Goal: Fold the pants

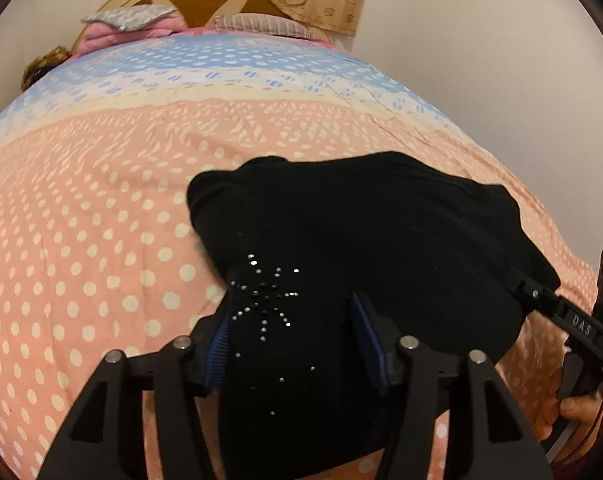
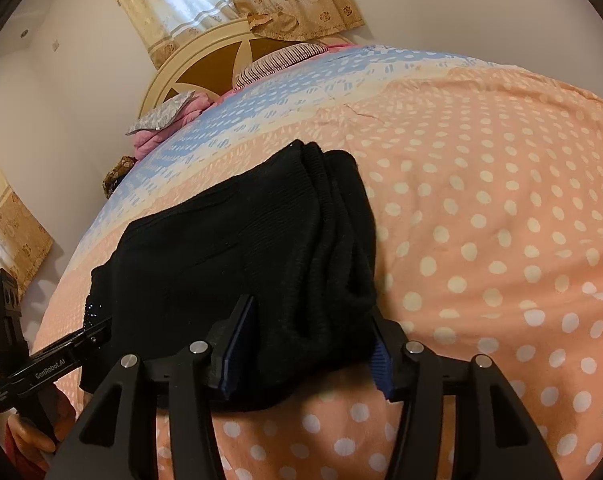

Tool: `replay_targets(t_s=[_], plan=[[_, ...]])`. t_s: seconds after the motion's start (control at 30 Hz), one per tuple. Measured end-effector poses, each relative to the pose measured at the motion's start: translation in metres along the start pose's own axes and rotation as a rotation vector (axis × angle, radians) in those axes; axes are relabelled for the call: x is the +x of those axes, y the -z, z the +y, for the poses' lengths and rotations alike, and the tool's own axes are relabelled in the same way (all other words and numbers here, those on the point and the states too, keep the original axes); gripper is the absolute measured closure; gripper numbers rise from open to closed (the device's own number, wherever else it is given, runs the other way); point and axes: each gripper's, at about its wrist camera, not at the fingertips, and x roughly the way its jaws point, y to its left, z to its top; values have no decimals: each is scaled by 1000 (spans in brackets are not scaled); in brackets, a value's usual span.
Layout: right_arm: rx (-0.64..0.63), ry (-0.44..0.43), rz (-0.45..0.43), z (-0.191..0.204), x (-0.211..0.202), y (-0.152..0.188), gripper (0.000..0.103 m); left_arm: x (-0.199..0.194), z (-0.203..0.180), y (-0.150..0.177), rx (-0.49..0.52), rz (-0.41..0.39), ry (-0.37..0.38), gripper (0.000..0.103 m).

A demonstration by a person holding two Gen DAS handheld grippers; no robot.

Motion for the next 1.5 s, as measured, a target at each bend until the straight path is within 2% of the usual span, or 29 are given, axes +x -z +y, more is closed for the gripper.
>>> replay_targets(t_s=[0.23, 0.3, 0.37, 0.4, 0.57, 0.77, 1.13, 1.5], plan=[[-56, 34, -8, 9, -2, 1, 52, -1, -2, 2, -18, -7, -8, 39], [-60, 38, -14, 9, -3, 1, 55, -4, -2, 3, -21, -15, 2, 44], [-67, 39, -21, 9, -4, 1, 58, -9, -2, 5, -11, -32, 20, 78], [-78, 44, -27, 11, -5, 1, 60, -10, -1, 5, -8, -35, 30, 79], [-140, 83, -43, 21, -7, 2, 62, -14, 1, 6, -35, -43, 43, 80], [-255, 150, -74, 39, -9, 6, 66, -19, -7, 6, 5, -58, -4, 81], [-208, 108, -91, 40, -26, -7, 67, -37, -6, -4, 28, -88, 9, 81], [-258, 48, -142, 82, -60, -14, 68, -52, 11, -8, 10, -109, 46, 81]])
